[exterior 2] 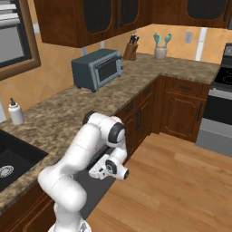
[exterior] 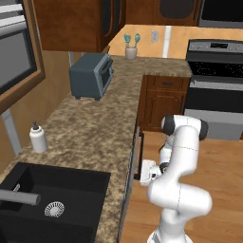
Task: Pick up the cup and bowl from the counter, place them in the dishwasher, and close the dishwasher door.
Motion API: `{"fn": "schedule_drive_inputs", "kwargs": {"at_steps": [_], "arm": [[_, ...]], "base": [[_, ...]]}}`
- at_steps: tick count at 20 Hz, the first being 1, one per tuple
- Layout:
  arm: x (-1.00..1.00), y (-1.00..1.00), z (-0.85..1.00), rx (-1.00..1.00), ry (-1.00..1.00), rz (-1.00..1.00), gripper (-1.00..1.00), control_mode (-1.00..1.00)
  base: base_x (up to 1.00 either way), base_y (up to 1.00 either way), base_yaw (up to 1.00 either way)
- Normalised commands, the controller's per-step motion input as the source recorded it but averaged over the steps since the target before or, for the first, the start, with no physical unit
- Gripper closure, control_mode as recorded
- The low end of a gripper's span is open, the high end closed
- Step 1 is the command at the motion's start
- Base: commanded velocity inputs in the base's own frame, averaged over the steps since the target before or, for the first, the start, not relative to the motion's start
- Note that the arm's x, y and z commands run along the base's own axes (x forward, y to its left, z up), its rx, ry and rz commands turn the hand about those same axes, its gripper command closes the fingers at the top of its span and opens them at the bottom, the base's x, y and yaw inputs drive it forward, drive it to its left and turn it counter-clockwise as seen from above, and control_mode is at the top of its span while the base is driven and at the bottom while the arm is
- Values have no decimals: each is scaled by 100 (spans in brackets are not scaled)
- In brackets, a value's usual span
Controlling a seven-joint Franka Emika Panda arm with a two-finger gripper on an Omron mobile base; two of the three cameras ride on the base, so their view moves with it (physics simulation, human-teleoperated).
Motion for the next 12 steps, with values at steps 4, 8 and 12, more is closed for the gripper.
{"fn": "schedule_drive_inputs", "kwargs": {"at_steps": [4,8,12], "arm": [[0,100,42,0,0,-4,-100,-100],[0,100,21,0,0,-4,-100,-100],[0,100,3,0,0,-3,-100,-100]], "base": [[0,0,0],[0,0,0],[0,0,0]]}}
